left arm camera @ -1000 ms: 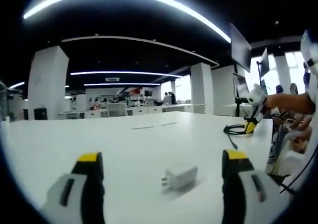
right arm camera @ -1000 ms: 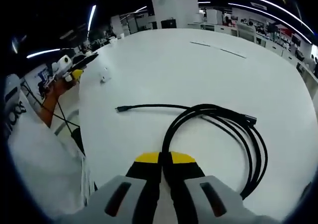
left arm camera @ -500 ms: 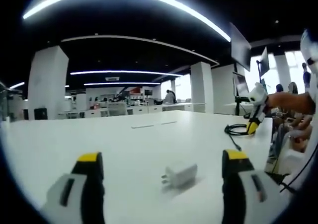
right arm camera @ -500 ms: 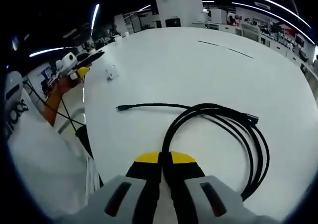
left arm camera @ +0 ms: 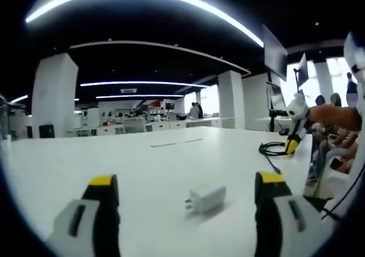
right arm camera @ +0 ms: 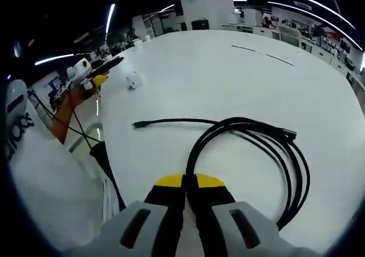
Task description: Plug the desk Type‑C cable into the charger adapter.
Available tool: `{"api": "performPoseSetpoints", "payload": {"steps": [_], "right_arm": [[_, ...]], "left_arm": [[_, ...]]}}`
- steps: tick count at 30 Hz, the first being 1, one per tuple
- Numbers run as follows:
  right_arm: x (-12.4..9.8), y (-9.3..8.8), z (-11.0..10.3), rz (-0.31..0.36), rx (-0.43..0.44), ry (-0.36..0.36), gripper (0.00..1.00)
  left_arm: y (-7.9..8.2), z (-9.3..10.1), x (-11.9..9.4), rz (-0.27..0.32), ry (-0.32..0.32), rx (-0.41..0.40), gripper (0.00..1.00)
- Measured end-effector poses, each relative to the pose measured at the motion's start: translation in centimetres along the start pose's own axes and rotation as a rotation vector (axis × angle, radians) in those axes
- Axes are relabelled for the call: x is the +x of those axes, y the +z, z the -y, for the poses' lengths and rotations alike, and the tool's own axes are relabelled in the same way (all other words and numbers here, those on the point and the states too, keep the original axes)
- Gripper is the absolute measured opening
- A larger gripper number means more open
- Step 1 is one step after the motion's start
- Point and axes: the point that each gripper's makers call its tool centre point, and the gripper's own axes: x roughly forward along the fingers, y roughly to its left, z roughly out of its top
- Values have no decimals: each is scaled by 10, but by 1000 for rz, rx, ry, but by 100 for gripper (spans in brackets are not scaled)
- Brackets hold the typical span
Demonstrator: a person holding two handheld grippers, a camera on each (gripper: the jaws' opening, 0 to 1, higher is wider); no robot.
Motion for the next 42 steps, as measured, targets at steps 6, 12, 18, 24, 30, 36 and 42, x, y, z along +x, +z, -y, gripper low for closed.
{"api": "performPoseSetpoints", "payload": {"steps": [6, 12, 18, 24, 30, 36, 42], "right_arm": [[0, -1, -8, -3, -4, 6, 4], [0, -2, -10, -15, 0, 9, 4], [0, 0, -16, -5, 2, 22, 3], [0, 2, -16, 3, -15, 16, 3], [-3, 10, -13, 32, -80, -10, 9], [-3, 17, -13, 67, -147, -5, 14], [1, 21, -16, 80, -203, -10, 23]], "left_arm": [[0, 2, 1, 4, -7, -1, 100], [1, 4, 3, 7, -13, 12, 100], [2, 4, 3, 7, -15, 16, 100], [1, 5, 3, 5, -19, 13, 100], [0, 4, 4, 1, -24, 16, 100], [-3, 5, 5, -2, -34, 13, 100], [-6, 4, 6, -16, -36, 19, 100]]}}
